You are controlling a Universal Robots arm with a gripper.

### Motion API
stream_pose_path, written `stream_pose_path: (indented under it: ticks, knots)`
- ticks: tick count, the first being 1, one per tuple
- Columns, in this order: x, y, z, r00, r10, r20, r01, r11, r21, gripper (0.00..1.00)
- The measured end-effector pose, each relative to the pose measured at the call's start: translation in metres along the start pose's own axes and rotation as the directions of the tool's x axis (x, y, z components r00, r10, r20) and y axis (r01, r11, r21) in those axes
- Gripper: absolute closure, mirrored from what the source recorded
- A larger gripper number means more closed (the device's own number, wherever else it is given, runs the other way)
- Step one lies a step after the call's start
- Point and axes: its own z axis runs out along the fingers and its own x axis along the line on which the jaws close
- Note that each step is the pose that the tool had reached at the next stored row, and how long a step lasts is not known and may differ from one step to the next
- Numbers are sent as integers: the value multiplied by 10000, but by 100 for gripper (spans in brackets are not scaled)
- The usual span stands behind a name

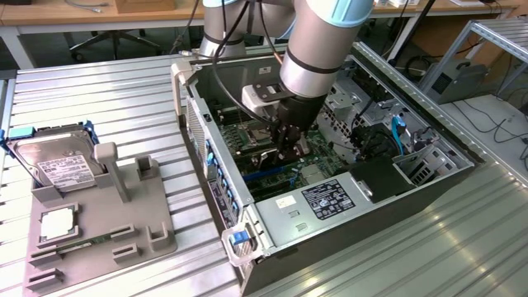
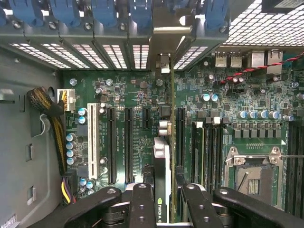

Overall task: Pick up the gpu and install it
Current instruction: 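Insert the gpu into the slot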

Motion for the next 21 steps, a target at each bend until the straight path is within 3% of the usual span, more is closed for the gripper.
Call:
stream_pose_path:
  ticks: [21]
  knots:
    - [-2,19,52,10000,-2,-8,3,10000,25,73]
